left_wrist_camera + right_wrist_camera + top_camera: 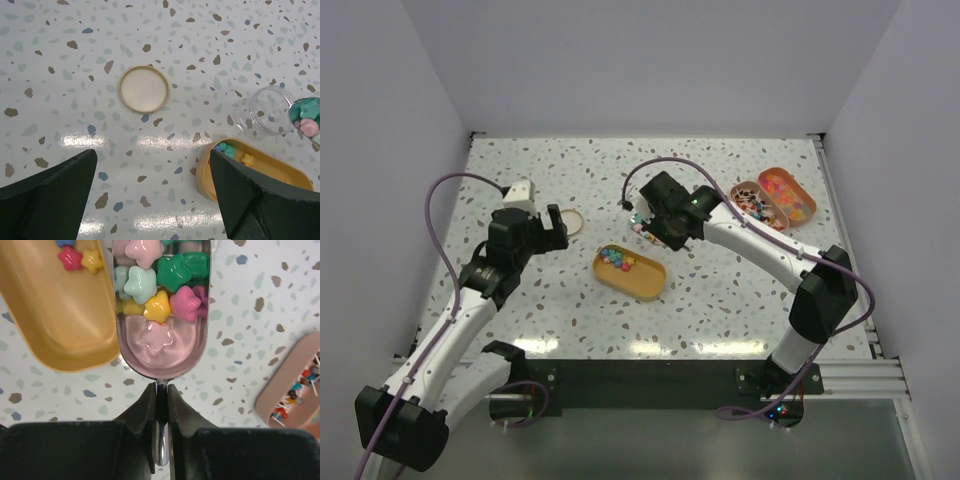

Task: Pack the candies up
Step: Place the fake candies in the packing bottle.

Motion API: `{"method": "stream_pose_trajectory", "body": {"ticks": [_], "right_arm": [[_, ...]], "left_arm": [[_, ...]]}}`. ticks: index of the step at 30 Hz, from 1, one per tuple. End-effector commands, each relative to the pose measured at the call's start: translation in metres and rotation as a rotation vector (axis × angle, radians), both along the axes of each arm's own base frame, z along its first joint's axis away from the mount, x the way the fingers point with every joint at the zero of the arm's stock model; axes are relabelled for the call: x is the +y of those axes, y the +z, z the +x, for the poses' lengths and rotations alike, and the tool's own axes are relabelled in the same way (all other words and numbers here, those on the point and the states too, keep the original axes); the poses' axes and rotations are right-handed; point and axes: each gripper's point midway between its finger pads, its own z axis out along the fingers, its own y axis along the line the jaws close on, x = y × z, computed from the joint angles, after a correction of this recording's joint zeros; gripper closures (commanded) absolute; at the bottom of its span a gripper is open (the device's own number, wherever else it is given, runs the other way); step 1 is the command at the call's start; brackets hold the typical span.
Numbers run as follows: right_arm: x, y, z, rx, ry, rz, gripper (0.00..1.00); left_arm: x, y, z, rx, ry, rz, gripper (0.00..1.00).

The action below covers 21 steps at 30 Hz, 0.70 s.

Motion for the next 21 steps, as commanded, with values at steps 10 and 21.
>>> {"method": "stream_pose_trajectory", "body": {"ticks": [10,21], "right_arm": [[-0.037,0.016,0.032,-0.067,-0.013,-0.293,1.00],[-0.041,0.018,0.041,-0.075,-0.026,-0.411,1.00]], "left_arm": [[0.024,0.002,0.002,-0.031,0.102,0.068,0.00],[0.023,0.003,0.001,-0.038,0.095,0.060,0.00]]}}
